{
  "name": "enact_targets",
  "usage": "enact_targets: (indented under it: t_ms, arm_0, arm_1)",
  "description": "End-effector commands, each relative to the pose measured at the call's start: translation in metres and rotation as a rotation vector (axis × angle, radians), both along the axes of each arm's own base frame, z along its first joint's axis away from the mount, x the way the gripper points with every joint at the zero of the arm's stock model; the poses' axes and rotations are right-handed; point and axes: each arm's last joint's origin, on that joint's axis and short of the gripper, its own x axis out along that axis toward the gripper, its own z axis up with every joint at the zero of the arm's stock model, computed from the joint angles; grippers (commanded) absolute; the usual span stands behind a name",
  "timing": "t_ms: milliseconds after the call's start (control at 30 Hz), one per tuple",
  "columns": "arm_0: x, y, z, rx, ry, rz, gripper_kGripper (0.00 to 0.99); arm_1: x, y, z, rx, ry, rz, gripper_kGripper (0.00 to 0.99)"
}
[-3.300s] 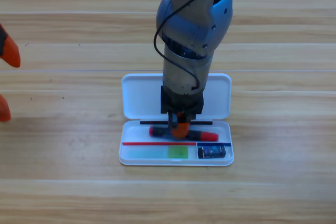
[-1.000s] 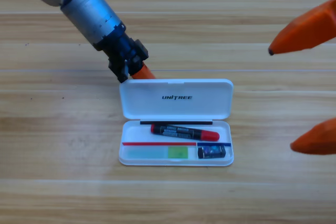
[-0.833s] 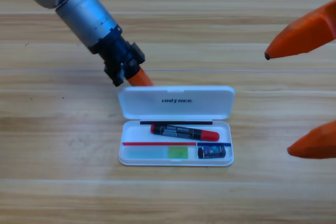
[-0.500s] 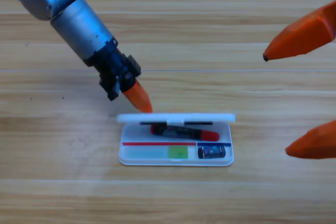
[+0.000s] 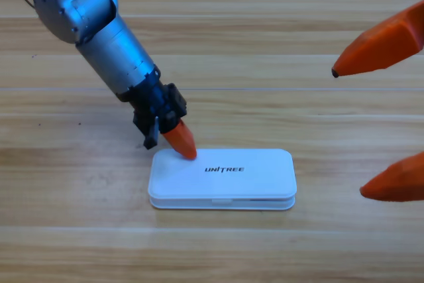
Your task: Clean up eraser and pencils
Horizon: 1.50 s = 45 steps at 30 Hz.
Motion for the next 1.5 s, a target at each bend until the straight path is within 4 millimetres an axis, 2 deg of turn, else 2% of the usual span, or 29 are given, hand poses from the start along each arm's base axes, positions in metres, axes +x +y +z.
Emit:
enact_targets:
  t_ms: [33,233,700,1500]
  arm_0:
    - [-0.016,-0.013,-0.027,0.066,0.027,-0.027,0.000]
    - [-0.026,-0.020,-0.027,0.086,0.011,-0.041,0.000]
    - [-0.061,-0.027,0.011,0.092,-0.048,-0.074,0.000]
    - [-0.052,-0.033,-0.018,0.145,-0.086,-0.067,0.000]
  arm_1:
    - [0.003,0.010,-0.015,-0.041,0.040,0.010,0.976]
    - [0.004,0.011,-0.017,-0.045,0.043,0.010,0.976]
    - [0.005,0.013,-0.017,-0.048,0.044,0.010,0.976]
    - [0.005,0.014,-0.017,-0.048,0.049,0.012,0.976]
